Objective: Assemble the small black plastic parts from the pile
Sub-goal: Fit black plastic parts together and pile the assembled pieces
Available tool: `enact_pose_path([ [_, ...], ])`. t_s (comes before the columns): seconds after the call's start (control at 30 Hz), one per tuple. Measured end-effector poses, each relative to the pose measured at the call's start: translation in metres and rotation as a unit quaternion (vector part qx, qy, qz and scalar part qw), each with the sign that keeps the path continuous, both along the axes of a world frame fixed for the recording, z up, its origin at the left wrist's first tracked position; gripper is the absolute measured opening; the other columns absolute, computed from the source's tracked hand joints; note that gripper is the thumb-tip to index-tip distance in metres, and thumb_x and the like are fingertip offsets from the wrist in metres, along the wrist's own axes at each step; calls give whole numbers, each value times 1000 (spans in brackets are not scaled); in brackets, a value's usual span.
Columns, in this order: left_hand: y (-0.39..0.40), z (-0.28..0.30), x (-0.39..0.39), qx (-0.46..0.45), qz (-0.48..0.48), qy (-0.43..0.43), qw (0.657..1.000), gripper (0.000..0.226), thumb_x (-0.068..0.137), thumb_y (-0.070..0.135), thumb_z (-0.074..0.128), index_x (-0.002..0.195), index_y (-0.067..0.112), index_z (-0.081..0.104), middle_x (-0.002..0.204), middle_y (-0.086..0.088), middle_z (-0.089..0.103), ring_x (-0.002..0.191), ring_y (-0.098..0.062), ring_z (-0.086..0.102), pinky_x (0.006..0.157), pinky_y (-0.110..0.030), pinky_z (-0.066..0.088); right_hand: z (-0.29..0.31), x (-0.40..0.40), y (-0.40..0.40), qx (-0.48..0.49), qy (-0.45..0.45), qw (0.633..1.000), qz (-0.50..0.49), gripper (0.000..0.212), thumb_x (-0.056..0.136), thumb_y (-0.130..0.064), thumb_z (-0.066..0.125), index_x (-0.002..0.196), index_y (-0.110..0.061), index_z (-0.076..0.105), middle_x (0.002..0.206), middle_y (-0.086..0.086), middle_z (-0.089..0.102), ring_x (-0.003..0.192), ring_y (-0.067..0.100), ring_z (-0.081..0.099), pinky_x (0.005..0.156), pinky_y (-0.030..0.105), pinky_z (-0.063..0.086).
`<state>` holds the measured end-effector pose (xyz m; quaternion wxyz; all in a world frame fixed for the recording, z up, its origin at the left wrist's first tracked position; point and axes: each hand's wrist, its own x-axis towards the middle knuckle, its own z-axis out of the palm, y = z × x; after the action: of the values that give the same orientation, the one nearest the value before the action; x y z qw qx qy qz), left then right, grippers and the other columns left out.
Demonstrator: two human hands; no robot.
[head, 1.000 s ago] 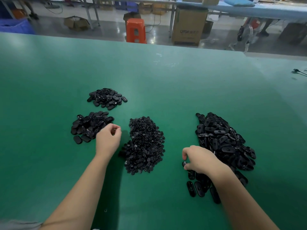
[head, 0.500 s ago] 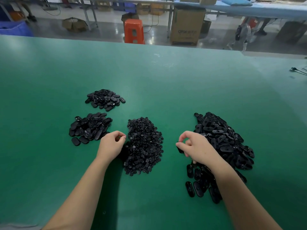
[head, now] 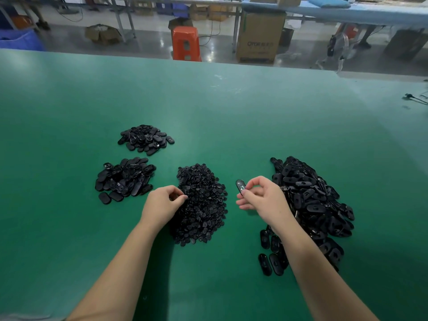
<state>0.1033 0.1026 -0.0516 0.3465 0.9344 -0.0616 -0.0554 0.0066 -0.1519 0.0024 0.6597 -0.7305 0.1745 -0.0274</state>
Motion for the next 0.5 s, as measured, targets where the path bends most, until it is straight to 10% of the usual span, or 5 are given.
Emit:
enact_pose_path([
  [0.5,2,-3,3,44,-26,-36,998,12,95,33,66,85,25,67,81,10,63,69,-5,55,57,-28,40,1,2,13,3,28,999,18,17,98,1,57,103,-16,60,89,10,76,76,23,76,66,27,61],
])
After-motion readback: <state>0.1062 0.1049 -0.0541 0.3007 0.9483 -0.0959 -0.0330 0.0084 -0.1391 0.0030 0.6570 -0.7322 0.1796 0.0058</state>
